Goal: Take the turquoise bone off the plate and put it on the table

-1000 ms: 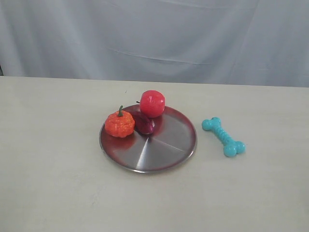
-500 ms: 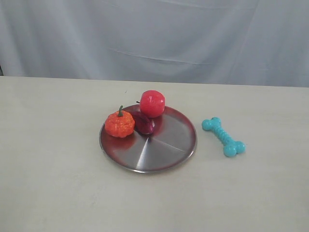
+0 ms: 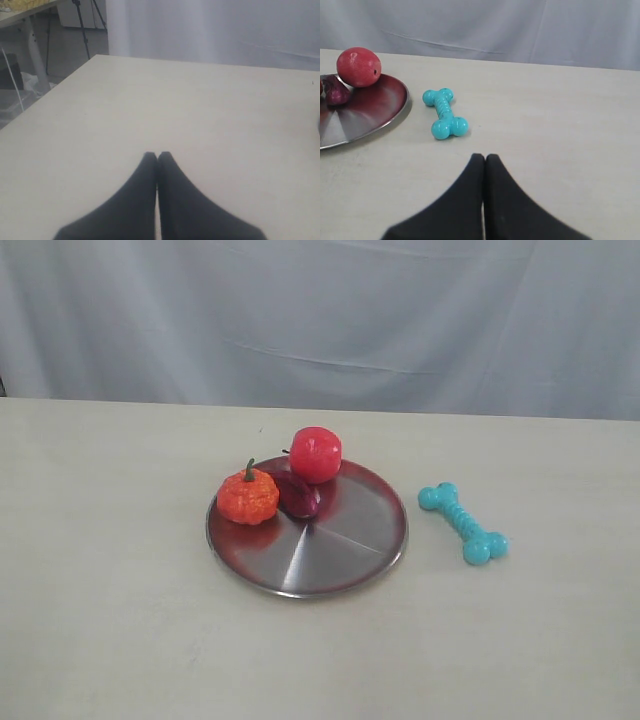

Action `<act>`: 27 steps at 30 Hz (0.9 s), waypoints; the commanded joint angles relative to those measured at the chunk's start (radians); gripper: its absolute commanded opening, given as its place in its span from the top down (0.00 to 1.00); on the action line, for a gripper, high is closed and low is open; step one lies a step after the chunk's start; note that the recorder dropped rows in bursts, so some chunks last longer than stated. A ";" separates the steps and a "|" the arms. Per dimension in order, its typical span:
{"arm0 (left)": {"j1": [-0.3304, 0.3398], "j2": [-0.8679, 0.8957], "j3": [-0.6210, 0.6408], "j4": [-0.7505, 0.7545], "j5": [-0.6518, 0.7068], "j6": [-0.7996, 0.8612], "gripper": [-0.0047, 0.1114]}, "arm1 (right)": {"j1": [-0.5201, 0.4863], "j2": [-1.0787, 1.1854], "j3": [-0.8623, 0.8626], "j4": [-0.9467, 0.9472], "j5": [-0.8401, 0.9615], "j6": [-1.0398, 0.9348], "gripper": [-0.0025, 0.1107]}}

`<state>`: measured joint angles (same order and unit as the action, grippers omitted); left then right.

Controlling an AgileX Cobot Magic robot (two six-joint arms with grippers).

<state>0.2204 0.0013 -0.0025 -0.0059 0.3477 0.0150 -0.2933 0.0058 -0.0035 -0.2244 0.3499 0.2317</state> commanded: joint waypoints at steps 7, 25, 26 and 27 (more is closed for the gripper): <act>0.002 -0.001 0.003 -0.001 -0.005 -0.004 0.96 | 0.005 -0.006 0.003 -0.013 0.001 -0.021 0.98; 0.002 -0.001 0.003 -0.001 -0.005 -0.004 0.96 | 0.005 -0.006 0.003 -0.011 -0.007 -0.020 0.98; 0.002 -0.001 0.003 -0.001 -0.005 -0.004 0.96 | 0.005 -0.006 0.003 -0.011 -0.007 -0.020 0.98; 0.002 -0.001 0.003 -0.001 -0.005 -0.004 0.96 | 0.005 -0.006 0.003 -0.011 -0.007 -0.020 0.98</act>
<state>0.2204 0.0013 -0.0025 -0.0059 0.3477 0.0150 -0.2933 0.0058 -0.0035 -0.2263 0.3505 0.2169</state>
